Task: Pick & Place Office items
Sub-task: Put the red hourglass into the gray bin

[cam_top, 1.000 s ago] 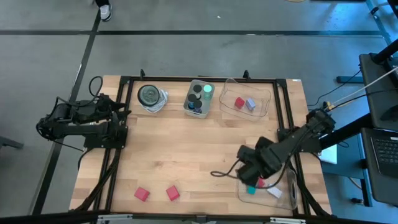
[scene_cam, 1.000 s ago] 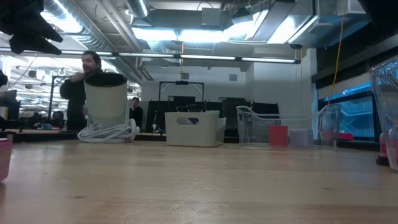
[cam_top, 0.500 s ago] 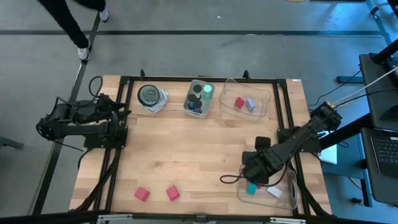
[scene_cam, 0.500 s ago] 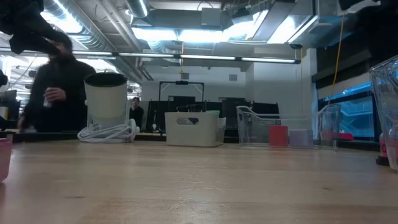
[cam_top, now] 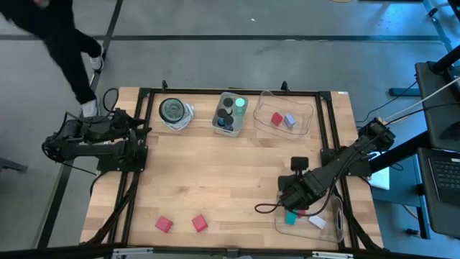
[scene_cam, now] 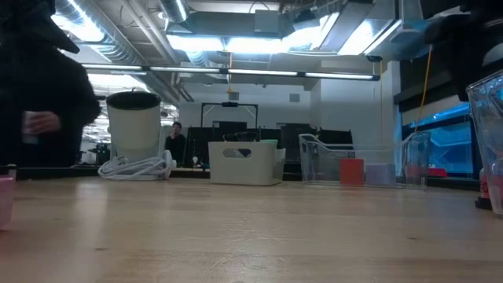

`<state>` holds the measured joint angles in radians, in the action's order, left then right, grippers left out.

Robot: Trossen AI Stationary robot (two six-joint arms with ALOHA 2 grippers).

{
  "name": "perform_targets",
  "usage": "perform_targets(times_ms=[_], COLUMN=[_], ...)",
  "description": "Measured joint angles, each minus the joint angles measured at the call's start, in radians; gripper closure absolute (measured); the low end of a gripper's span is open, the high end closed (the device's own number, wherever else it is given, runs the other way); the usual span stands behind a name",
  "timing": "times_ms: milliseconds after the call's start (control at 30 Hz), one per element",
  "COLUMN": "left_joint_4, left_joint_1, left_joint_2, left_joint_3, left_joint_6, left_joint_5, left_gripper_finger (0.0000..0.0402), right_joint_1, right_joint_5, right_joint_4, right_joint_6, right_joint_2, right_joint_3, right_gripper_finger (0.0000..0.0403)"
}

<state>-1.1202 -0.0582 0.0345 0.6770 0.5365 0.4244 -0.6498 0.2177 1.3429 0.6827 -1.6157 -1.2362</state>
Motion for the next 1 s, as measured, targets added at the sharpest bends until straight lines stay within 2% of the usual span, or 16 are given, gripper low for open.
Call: perform_targets(times_ms=[133,333,600,1000], left_joint_4=[0.0,0.0,0.0,0.0], left_joint_1=[0.0,0.0,0.0,0.0], left_joint_2=[0.0,0.0,0.0,0.0], left_joint_3=[0.0,0.0,0.0,0.0], left_joint_6=[0.0,0.0,0.0,0.0], left_joint_5=[0.0,0.0,0.0,0.0], left_gripper_finger=[0.0164,0.0164,0.0164,0.0164], right_joint_1=[0.0,0.0,0.0,0.001], right_joint_5=[0.021,-0.058,-0.049,-0.051], right_joint_4=[0.008,-0.008,-0.007,-0.019], right_joint_6=[0.059,0.076,-0.041,-0.078], right_joint_2=[0.0,0.0,0.0,0.002], right_joint_3=[0.0,0.0,0.004,0.062], right_gripper_finger=[0.0008,0.0008,0.0016,0.0033])
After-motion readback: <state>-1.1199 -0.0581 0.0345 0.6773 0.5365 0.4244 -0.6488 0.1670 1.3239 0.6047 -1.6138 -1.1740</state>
